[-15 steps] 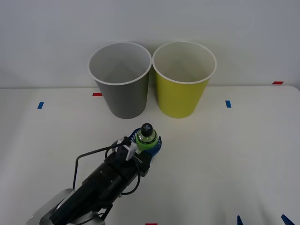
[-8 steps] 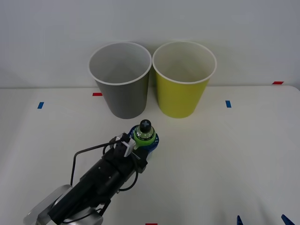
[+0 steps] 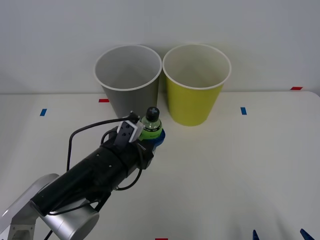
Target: Put cans in the gray bin and PET bottles in the light green bin.
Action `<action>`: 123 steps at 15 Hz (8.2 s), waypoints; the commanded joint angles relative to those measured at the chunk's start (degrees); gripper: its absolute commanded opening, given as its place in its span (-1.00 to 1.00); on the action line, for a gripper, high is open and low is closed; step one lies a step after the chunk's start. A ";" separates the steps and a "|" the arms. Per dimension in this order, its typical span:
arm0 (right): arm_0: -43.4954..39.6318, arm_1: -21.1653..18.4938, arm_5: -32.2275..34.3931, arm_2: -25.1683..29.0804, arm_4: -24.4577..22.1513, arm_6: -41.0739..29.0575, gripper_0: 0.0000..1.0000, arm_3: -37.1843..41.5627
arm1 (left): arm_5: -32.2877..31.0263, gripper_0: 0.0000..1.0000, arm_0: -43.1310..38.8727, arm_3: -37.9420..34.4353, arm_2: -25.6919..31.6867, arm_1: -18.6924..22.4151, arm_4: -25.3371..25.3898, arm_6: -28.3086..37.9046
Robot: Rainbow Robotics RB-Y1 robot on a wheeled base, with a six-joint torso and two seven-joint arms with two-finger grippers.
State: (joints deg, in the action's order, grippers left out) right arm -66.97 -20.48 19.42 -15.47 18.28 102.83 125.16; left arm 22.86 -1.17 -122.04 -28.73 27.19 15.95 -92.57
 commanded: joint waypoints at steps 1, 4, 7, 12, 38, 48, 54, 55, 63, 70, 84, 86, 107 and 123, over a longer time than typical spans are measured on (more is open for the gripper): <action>0.00 0.00 0.00 0.00 0.00 0.00 1.00 0.00 | 10.71 -1.00 0.12 -8.21 3.33 -0.55 -0.13 2.04; 0.00 0.00 0.00 0.00 0.00 0.00 1.00 0.00 | 18.44 -1.00 0.91 -14.89 3.51 -1.08 -4.70 10.57; 0.00 0.00 0.00 0.00 0.00 0.00 1.00 0.00 | 27.50 -1.00 4.33 -20.16 3.51 -0.64 -8.48 15.75; 0.00 0.00 0.00 0.00 0.00 0.00 1.00 0.00 | 41.03 -1.00 18.40 -21.22 3.86 0.76 -9.19 21.03; 0.00 0.00 0.00 0.00 0.00 0.00 1.00 0.00 | 32.86 -1.00 60.50 27.30 6.23 -20.51 -5.58 19.88; 0.00 0.00 0.00 0.00 0.00 0.00 1.00 0.00 | 16.69 -1.00 60.50 40.57 6.32 -21.82 -5.93 13.29; 0.00 0.00 0.00 0.00 0.00 0.00 1.00 0.00 | 16.86 1.00 60.50 40.57 6.23 -22.18 -5.85 13.64; 0.00 0.00 0.00 0.00 0.00 0.00 1.00 0.00 | 16.86 1.00 60.50 40.57 6.23 -22.09 -5.85 13.64; 0.00 0.00 0.00 0.00 0.00 0.00 1.00 0.00 | 16.95 1.00 50.13 27.65 6.23 -14.71 -0.57 12.06; 0.00 0.00 0.00 0.00 0.00 0.00 1.00 0.00 | 31.80 1.00 30.17 -4.52 7.20 -4.86 -9.01 13.29; 0.00 0.00 0.00 0.00 0.00 0.00 1.00 0.00 | 15.72 1.00 -12.89 -23.77 13.09 5.07 -14.64 13.56; 0.00 0.00 0.00 0.00 0.00 0.00 1.00 0.00 | 15.02 1.00 -16.76 -23.85 15.11 6.04 -16.13 13.56; 0.00 0.00 0.00 0.00 0.00 0.00 1.00 0.00 | -46.24 1.00 -48.22 7.70 21.52 -3.54 -17.18 18.57; 0.00 0.00 0.00 0.00 0.00 0.00 1.00 0.00 | -45.98 1.00 -57.72 9.81 21.00 -5.13 -17.97 16.98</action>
State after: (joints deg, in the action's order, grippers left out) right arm -66.97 -20.48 19.42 -15.47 18.28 102.83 125.16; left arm -23.16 -58.89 -112.23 -7.76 22.33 -2.15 -75.54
